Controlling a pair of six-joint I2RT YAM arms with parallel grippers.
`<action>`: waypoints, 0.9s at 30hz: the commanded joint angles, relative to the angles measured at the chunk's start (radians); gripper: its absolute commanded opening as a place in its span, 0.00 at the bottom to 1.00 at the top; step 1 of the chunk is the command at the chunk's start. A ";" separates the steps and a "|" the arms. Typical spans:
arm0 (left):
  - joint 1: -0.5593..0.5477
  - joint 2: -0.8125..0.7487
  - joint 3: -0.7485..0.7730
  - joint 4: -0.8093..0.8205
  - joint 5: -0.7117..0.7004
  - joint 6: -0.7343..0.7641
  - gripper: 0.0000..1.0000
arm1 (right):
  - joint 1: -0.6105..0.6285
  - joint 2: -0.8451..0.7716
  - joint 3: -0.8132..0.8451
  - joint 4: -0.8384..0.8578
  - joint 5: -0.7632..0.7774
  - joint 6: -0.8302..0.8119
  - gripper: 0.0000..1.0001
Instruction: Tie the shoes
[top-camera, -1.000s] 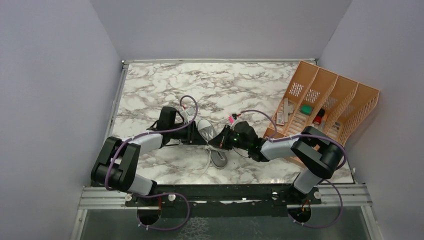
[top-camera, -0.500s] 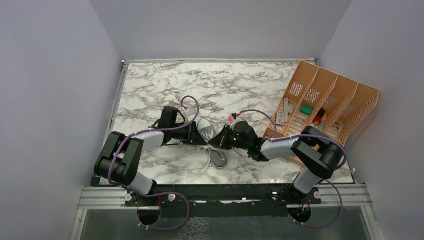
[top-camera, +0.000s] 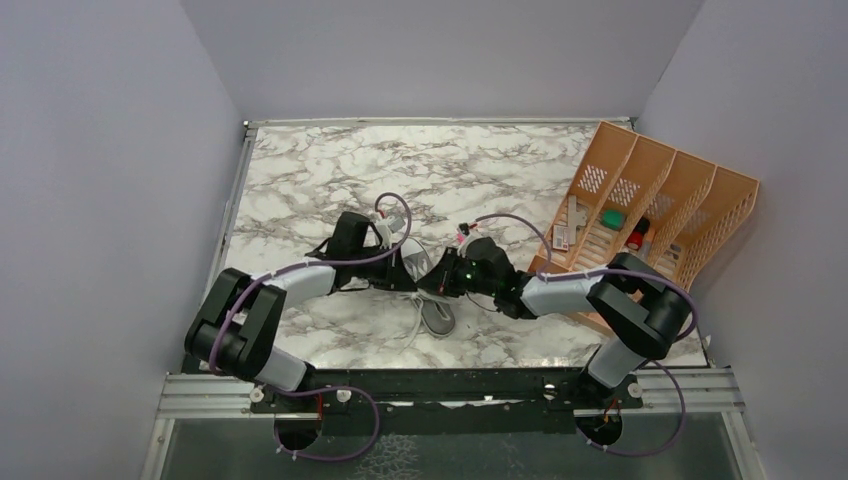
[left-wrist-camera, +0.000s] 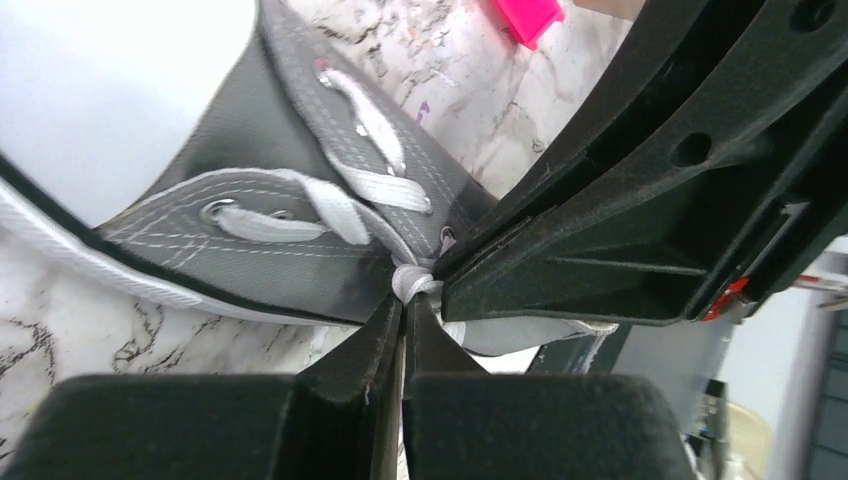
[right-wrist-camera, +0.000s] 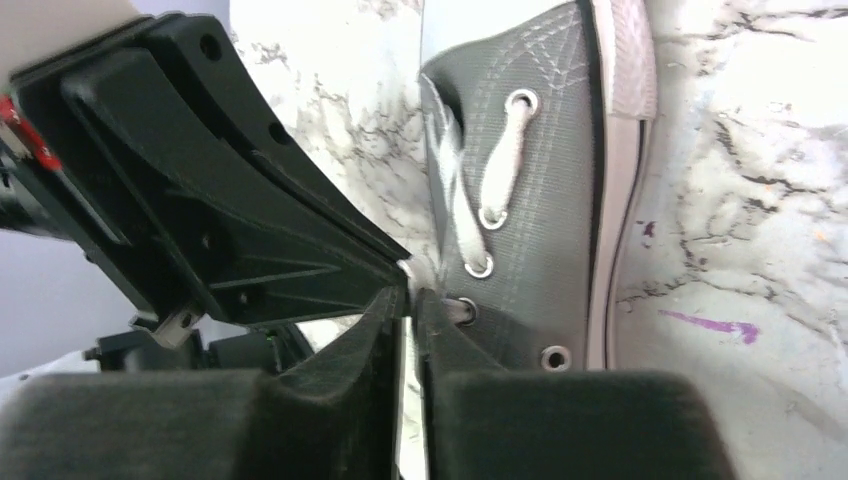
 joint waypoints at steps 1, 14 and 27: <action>-0.068 -0.103 0.018 -0.025 -0.178 0.083 0.00 | 0.000 -0.103 0.069 -0.171 -0.039 -0.166 0.25; -0.225 -0.212 -0.026 0.059 -0.468 0.178 0.00 | -0.264 -0.169 0.121 -0.370 -0.443 -0.433 0.48; -0.256 -0.312 -0.135 0.170 -0.539 0.155 0.00 | -0.308 0.105 0.239 -0.227 -0.767 -0.426 0.31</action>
